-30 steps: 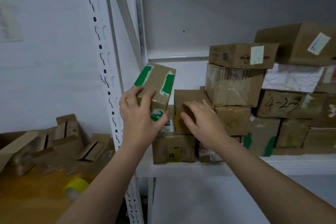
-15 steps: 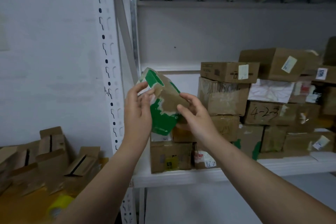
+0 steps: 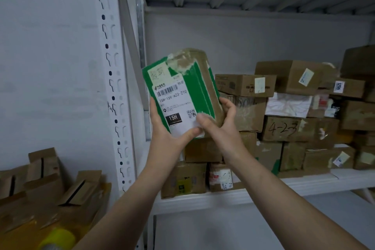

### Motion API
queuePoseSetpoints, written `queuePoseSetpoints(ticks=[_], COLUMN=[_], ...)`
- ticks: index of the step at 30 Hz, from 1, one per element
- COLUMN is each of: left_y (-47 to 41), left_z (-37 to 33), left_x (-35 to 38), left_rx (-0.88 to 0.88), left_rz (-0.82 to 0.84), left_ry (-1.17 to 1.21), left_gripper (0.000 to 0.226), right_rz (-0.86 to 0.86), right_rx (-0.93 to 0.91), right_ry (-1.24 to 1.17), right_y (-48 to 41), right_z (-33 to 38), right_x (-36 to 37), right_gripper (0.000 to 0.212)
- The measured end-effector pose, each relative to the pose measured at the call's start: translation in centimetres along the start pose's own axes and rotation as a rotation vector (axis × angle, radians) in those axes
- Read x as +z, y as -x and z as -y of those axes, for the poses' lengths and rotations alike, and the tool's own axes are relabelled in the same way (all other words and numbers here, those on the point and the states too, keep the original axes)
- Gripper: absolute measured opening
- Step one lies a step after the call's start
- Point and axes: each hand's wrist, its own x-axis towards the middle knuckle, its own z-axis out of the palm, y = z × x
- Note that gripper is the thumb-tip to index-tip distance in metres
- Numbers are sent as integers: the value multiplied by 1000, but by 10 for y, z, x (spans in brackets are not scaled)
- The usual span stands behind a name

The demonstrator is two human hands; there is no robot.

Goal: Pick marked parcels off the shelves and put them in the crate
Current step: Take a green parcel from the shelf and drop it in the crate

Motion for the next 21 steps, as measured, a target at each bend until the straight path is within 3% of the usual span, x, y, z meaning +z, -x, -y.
queuePoseSetpoints(ticks=[6,12,21], left_y=[-4,-3,7], left_z=[7,3,2], left_x=[-13,-14,-14], left_rx=[29,31,81], left_rz=[-6,-12,-4], left_ry=[-26,-26,32], left_gripper=[56,55,62], right_rz=[-41,-53,-48], right_rx=[33,83,152], right_ry=[-89,-132,-155], right_y=[3,9,14], right_z=[-6,-12,-20], right_x=[-9,-3,-2], right_gripper=[74,65,78])
